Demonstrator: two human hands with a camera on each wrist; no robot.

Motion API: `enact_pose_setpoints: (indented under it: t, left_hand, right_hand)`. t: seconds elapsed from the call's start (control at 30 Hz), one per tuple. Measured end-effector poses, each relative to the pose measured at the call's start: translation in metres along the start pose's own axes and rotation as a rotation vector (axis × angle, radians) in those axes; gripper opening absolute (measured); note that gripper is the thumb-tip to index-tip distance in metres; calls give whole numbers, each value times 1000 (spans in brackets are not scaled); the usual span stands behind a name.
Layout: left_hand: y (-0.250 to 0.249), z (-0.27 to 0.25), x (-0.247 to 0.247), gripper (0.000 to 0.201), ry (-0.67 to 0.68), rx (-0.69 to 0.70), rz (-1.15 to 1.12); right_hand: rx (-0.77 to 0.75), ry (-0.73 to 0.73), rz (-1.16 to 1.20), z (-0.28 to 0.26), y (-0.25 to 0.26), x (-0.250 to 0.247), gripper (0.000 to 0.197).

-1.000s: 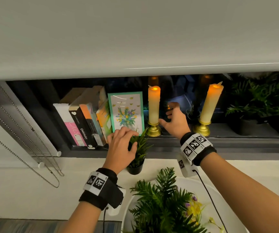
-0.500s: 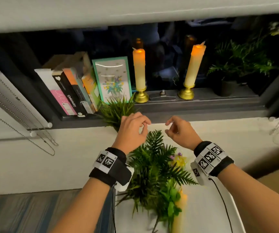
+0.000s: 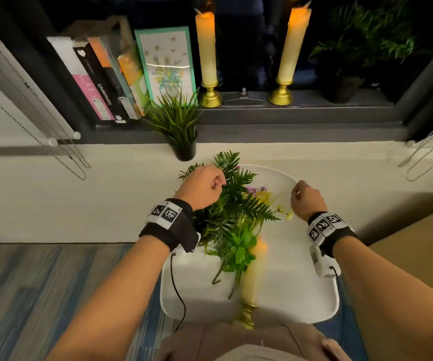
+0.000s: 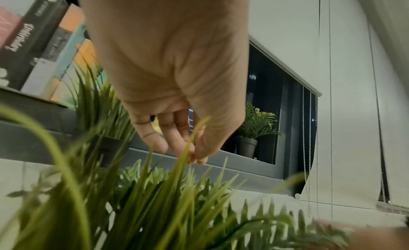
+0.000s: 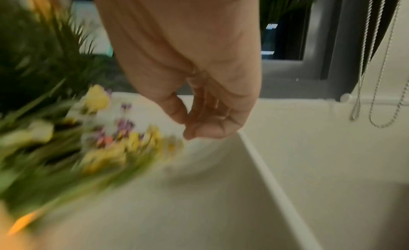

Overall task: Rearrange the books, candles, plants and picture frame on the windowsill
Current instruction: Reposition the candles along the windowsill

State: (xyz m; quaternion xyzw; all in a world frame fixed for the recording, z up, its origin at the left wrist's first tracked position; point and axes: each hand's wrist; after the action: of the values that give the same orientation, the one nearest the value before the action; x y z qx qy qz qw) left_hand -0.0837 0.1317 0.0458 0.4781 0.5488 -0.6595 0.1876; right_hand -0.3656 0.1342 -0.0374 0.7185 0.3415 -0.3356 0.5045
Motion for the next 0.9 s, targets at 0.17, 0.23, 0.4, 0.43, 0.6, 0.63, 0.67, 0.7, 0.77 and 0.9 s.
enact_pose_setpoints:
  t: [0.17,0.23,0.4,0.43,0.6,0.63,0.67,0.7,0.77,0.9]
  left_hand:
    - [3,-12,8,17,-23,-50,-22]
    - [3,-16,9,17,-25,-63,-30]
    - [4,-21,8,17,-50,-70,-45]
    - [5,-22,8,17,-54,-72,-47]
    - [7,-22,8,14,-72,-67,-56]
    - [6,-21,8,13,-74,-65,-55]
    - [6,-19,7,12,-74,-65,-53]
    - [5,-18,6,12,-75,-63,-53]
    - [4,-15,3,11,-82,-58,-51]
    - [-1,-6,-4,13,-87,-34,-60]
  right_hand:
    - [19,350,-137,-25,-27,50,20]
    - [0,482,-155,-34,-16,68,24]
    - [-12,662,-128,-45,13,85,35]
    - [-13,672,-118,-45,16,88,39]
    - [-40,677,-201,-46,20,91,66]
    - [-47,673,-219,-46,20,92,68]
    - [-38,677,-210,-46,21,91,69]
    - [-15,688,-165,-45,21,92,69]
    - [40,722,-55,-42,22,90,71]
    - [98,824,40,-39,23,79,75]
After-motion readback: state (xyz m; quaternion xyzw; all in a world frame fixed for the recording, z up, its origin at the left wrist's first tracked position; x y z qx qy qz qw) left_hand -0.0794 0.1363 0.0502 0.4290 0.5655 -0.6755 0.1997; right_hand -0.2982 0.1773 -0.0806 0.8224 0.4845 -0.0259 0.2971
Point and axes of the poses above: each hand's wrist, its own z-axis towards the middle knuckle, its own x-axis out of the palm, y = z × x, and after that the axes turned 7 degrees about y, right-handed
